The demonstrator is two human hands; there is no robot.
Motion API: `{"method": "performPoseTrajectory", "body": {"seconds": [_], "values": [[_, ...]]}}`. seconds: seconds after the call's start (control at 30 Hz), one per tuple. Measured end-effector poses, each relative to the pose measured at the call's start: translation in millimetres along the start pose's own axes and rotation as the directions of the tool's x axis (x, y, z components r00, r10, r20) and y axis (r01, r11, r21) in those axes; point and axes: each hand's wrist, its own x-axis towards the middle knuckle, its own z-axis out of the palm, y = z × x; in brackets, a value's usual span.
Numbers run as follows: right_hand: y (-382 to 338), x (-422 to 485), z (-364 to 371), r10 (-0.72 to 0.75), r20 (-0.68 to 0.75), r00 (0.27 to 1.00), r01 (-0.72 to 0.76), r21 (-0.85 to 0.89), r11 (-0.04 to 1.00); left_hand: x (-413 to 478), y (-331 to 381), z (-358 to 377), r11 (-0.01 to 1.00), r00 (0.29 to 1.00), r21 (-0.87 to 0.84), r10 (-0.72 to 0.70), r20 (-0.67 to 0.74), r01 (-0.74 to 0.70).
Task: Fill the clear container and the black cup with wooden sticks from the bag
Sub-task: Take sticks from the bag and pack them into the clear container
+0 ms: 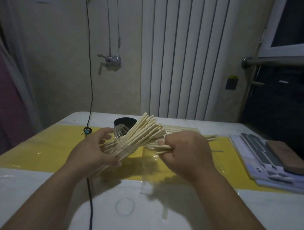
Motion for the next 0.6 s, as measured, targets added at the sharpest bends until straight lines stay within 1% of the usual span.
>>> {"method": "performPoseTrajectory", "body": {"seconds": [0.07,0.1,0.17,0.23,0.27,0.4,0.47,0.53,0.57,0.6], "values": [[3,-1,1,-0.047,-0.173,0.984,0.052,0.023,0.998,0,-1,0,1.0,1.0,0.003,0.007,0.002,-0.007],[3,-1,0,-0.054,-0.237,0.97,0.061,0.022,0.998,0,-1,0,1.0,1.0,0.006,0.012,-0.001,-0.012],[5,-1,0,-0.029,-0.303,0.953,0.033,0.011,0.999,0,-1,0,1.0,1.0,0.008,0.021,-0.004,-0.021],[3,-2,0,0.027,-0.329,0.944,-0.023,0.015,1.0,0,0,0,1.0,1.0,0.006,0.026,-0.002,-0.026],[2,-2,1,0.052,-0.34,0.939,-0.04,0.043,0.998,-1,0,0,1.0,1.0,0.006,0.029,0.003,-0.029],[1,-5,1,0.121,-0.385,0.915,-0.05,0.19,0.981,-2,1,-1,0.999,0.999,0.031,0.034,0.025,-0.035],[-1,-6,2,0.198,-0.405,0.893,-0.09,0.271,0.958,-1,0,0,0.998,0.999,0.055,0.043,0.025,-0.045],[-5,-5,3,0.309,-0.421,0.853,-0.135,0.393,0.91,-1,-1,0,0.995,0.998,0.081,0.053,0.026,-0.055],[-8,-3,2,0.376,-0.418,0.827,-0.15,0.48,0.864,-1,-2,0,0.994,0.998,0.09,0.056,0.025,-0.058],[-11,-1,2,0.459,-0.398,0.795,-0.164,0.587,0.793,-1,-2,0,0.993,0.998,0.098,0.06,0.025,-0.062]]}}
